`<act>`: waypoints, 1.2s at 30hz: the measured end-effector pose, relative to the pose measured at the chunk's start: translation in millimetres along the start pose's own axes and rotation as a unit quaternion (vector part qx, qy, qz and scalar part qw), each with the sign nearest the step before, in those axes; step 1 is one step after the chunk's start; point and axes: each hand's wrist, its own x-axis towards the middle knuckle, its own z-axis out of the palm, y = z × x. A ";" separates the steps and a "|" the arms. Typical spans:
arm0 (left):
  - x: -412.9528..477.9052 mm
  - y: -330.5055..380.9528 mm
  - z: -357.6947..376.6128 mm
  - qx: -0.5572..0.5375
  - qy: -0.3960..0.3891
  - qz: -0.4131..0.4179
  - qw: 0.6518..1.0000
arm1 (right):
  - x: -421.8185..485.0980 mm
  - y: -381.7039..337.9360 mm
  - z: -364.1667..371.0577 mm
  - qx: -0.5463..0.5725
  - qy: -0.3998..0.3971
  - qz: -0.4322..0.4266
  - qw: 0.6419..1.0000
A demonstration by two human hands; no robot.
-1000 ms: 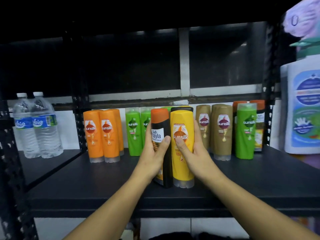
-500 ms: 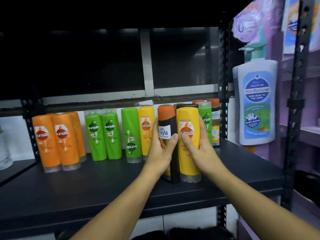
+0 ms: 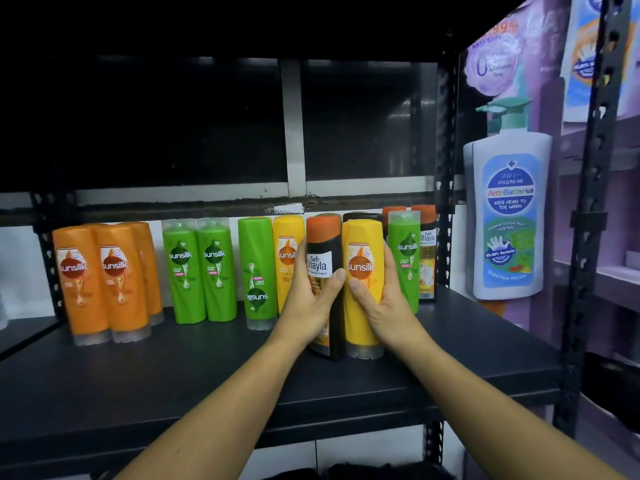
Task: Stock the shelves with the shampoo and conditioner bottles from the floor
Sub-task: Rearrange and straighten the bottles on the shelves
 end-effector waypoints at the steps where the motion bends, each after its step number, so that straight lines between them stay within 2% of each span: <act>1: 1.0 -1.8 -1.3 0.004 0.000 0.000 1.000 | 1.1 1.6 1.8 -0.002 -0.001 0.001 1.000; 7: -4.3 -8.5 -5.6 0.018 -0.019 -0.028 0.999 | -6.9 11.9 -0.6 -0.021 -0.045 0.022 0.999; 12: -21.2 -4.3 -16.4 0.073 -0.102 -0.082 0.989 | -26.4 4.5 -16.2 -0.122 -0.112 0.081 0.983; 15: -33.9 -5.8 -36.6 0.169 -0.183 -0.102 0.963 | -41.3 -6.2 -22.4 -0.271 -0.107 0.077 0.954; 18: -50.0 -4.1 -59.5 0.263 -0.251 -0.088 0.927 | -55.8 -16.7 -23.9 -0.427 -0.082 0.083 0.897; 20: -59.2 2.8 -70.9 0.306 -0.278 -0.082 0.907 | -67.5 -22.1 -22.6 -0.471 -0.053 0.070 0.878; 22: -64.8 8.5 -80.7 0.342 -0.291 -0.089 0.889 | -80.4 -28.3 -17.3 -0.491 -0.044 0.018 0.870; 24: -67.7 10.2 -91.4 0.384 -0.296 -0.102 0.869 | -89.4 -35.3 -7.1 -0.474 -0.096 -0.022 0.875; 26: -70.0 10.8 -102.7 0.414 -0.301 -0.116 0.851 | -91.3 -42.4 8.9 -0.430 -0.197 -0.038 0.880; 29: -72.5 10.8 -121.3 0.426 -0.307 -0.131 0.841 | -85.6 -51.4 38.8 -0.385 -0.310 -0.058 0.868; 32: -74.5 9.0 -143.3 0.442 -0.315 -0.133 0.830 | -74.8 -55.1 65.5 -0.376 -0.358 -0.052 0.853; 36: -72.7 2.3 -174.0 0.456 -0.313 -0.156 0.818 | -51.4 -50.8 92.8 -0.388 -0.404 0.002 0.828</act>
